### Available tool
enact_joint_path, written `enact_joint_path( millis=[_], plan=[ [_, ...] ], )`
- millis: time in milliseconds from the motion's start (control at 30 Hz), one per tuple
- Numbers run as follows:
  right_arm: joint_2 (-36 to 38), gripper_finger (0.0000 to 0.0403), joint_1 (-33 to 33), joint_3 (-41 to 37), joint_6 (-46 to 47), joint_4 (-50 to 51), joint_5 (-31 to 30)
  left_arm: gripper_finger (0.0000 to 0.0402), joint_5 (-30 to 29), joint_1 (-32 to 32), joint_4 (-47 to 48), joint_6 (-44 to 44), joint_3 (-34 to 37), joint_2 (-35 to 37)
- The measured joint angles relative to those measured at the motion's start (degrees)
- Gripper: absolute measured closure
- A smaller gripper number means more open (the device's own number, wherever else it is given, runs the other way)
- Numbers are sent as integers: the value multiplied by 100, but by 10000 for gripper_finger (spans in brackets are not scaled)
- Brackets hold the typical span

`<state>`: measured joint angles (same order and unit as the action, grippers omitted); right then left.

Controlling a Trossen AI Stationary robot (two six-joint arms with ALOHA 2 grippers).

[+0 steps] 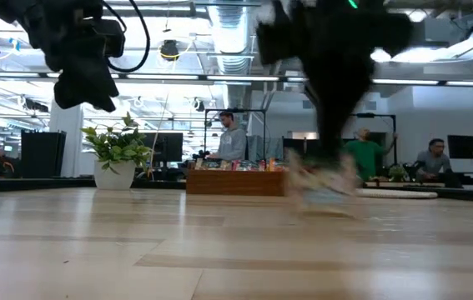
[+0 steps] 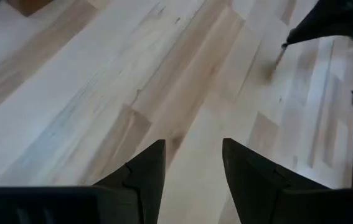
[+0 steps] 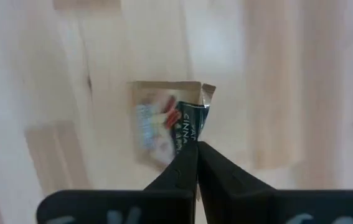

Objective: Pick & Place Tea
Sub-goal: Put the brown tea bag into the left section of the wooden organizer

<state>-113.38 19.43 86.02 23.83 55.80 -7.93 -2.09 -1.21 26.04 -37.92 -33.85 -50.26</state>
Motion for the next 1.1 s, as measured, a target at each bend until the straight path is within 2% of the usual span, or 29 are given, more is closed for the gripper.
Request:
enact_joint_path(
  millis=[200,367,667,867,1100],
  plan=[
    [13,403,-285,970,-783,182,-585,250,82,2,-183,-40,0,0],
    [13,403,-621,1515,-1227,156,-767,250,130,0,-781,-48,0,0],
    [15,403,-1104,1823,-1626,-190,-727,250,131,0,-2472,119,0,2],
    [17,403,-1202,2026,-1706,-268,-719,250,3,2,-2662,122,0,-2],
    [17,403,-1264,2206,-1843,-526,-632,250,-76,2,-3079,-19,0,-328]
  ],
)
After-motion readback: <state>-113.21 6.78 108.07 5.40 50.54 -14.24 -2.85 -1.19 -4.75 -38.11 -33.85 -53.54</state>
